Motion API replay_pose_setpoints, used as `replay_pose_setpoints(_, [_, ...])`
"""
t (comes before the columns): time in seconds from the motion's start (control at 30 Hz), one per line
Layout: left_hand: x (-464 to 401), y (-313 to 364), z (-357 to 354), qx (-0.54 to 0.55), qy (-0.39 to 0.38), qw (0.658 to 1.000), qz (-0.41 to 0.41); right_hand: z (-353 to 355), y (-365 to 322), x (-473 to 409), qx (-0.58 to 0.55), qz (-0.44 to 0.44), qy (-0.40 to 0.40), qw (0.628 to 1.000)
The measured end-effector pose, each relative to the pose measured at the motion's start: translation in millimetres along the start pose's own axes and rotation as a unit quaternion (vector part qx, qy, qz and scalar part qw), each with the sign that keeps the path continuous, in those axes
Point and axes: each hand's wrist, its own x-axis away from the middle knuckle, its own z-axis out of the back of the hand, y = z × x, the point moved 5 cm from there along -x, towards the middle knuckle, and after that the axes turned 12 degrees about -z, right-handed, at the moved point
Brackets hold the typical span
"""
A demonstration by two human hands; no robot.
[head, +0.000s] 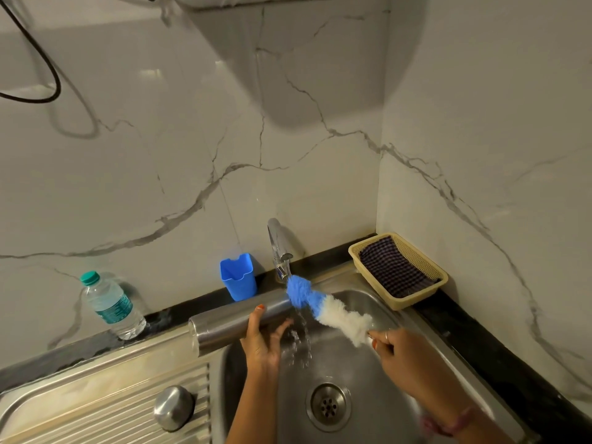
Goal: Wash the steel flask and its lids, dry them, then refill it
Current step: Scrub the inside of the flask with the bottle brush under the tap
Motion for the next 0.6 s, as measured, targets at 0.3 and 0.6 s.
replay_pose_setpoints(0.3, [6, -4, 1, 0.056, -0.015, 0.998, 0.009, -8, -15, -12, 0.008, 0.02, 0.008, 1.0])
replay_pose_setpoints(0.6, [7, -4, -1, 0.036, -0.032, 0.999, 0.024, -11, -3, -8, -0.003, 0.002, 0.011, 1.0])
